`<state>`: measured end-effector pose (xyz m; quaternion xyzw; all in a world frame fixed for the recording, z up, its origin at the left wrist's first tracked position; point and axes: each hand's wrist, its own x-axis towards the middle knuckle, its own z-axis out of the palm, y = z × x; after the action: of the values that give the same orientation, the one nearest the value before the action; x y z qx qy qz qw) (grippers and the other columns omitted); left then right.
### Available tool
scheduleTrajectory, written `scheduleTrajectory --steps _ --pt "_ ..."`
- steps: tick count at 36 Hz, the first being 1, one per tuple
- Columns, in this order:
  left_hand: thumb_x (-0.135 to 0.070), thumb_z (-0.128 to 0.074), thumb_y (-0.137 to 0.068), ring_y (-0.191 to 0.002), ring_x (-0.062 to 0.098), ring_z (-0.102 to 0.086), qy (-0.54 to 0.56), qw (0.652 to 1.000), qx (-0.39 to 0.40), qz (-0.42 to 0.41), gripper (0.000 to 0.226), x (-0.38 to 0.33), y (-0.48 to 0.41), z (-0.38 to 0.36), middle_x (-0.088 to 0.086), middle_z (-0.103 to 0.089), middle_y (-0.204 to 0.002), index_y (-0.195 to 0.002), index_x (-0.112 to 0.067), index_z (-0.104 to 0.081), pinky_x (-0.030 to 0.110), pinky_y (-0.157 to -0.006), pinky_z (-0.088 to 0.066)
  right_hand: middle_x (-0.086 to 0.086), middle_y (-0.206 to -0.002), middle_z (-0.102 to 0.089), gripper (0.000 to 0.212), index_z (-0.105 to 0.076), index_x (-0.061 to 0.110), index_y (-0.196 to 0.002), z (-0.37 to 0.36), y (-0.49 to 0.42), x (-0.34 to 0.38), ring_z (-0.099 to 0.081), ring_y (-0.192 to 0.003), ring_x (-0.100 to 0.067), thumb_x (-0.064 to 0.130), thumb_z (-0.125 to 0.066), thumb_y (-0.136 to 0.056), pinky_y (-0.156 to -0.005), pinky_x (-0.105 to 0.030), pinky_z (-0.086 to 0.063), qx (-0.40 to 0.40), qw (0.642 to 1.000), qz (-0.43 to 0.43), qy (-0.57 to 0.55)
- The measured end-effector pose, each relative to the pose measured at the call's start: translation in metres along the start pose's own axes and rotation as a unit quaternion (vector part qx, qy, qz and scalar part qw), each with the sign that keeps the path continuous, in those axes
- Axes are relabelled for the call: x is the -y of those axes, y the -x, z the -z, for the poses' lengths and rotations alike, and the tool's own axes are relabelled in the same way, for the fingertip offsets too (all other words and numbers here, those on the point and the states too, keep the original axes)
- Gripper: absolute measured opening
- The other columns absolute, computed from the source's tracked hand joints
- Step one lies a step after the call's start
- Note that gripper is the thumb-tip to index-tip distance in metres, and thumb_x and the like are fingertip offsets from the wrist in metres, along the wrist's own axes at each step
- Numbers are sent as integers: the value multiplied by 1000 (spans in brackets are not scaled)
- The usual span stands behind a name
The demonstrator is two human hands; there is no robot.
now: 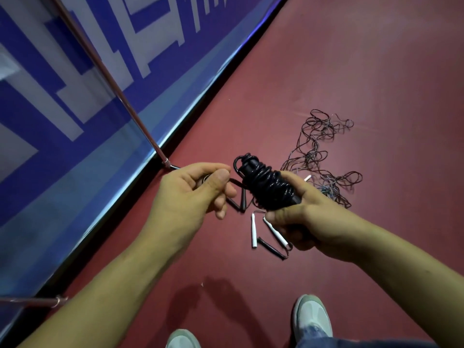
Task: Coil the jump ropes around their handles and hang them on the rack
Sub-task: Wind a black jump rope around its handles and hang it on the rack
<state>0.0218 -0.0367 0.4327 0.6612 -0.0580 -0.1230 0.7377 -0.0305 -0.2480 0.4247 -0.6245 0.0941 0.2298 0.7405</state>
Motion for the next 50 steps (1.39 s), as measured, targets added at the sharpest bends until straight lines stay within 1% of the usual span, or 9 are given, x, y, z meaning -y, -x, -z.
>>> scheduleTrajectory --steps 9,16,19,22,28,34,41,46,50 --pt "-14 -68 -84 -63 12 -50 157 986 4 59 34 -3 -12 13 7 -59 -75 -114 0 -68 24 -58 -48 -12 -69 -43 44 -69 39 -95 -6 4 9 -25 -54 -14 -3 -67 -84 -45 -22 -17 54 996 -5 -78" --pt "-36 -54 -95 -103 27 -68 173 983 -1 54 24 -3 -17 5 11 -73 -105 -99 -13 -59 39 -98 -52 -9 -66 -43 30 -67 33 -85 -13 4 9 -24 -55 -13 3 -67 -80 -44 -20 -17 90 991 -5 -100" --pt "-29 -52 -97 -77 21 -67 116 993 -14 9 22 -6 -13 0 8 -59 -78 -103 -8 -52 39 -91 -57 -10 -66 -44 34 -68 32 -95 -14 4 9 -25 -55 -14 1 -68 -81 -46 -24 -15 90 992 0 -84" --pt "-31 -54 -103 -84 20 -60 -36 999 19 -30 27 -2 -12 -5 6 -60 -87 -120 -12 -58 44 -93 -54 -10 -63 -46 41 -69 34 -94 -17 2 9 -27 -54 -15 -7 -66 -87 -48 -29 -12 70 996 3 -52" --pt "-14 -41 -96 -81 20 -45 28 996 76 47 44 -3 -13 -6 12 -38 -87 -131 11 -50 30 -76 -47 -11 -64 -44 39 -67 35 -99 -13 2 11 -24 -55 -16 0 -68 -81 -49 -30 -11 57 997 12 -46" --pt "-6 -41 -108 -82 19 -54 -5 997 64 40 36 -1 -12 -6 12 -56 -88 -137 -8 -62 26 -75 -52 -11 -64 -44 40 -68 36 -99 -12 4 11 -25 -53 -15 2 -68 -79 -49 -30 -11 70 996 15 -44" --pt "4 -38 -101 -78 17 -46 43 993 99 57 41 -6 -9 -5 9 -63 -96 -128 -5 -67 29 -75 -43 -11 -62 -43 42 -66 32 -99 -10 4 13 -24 -50 -12 -7 -67 -84 -49 -28 -11 70 997 9 -32" --pt "1 -44 -90 -82 7 -63 30 993 99 51 50 -3 -11 3 13 -61 -111 -138 -2 -57 26 -77 -51 -10 -62 -43 39 -63 29 -96 -8 2 16 -23 -50 -12 -9 -61 -89 -50 -28 -9 69 997 -6 -28" --pt "0 -43 -96 -78 12 -62 59 994 74 60 43 4 -13 4 23 -56 -109 -136 16 -49 27 -72 -53 -10 -62 -46 37 -67 32 -99 -10 5 16 -27 -47 -12 0 -69 -80 -46 -24 -14 117 990 -11 -72"
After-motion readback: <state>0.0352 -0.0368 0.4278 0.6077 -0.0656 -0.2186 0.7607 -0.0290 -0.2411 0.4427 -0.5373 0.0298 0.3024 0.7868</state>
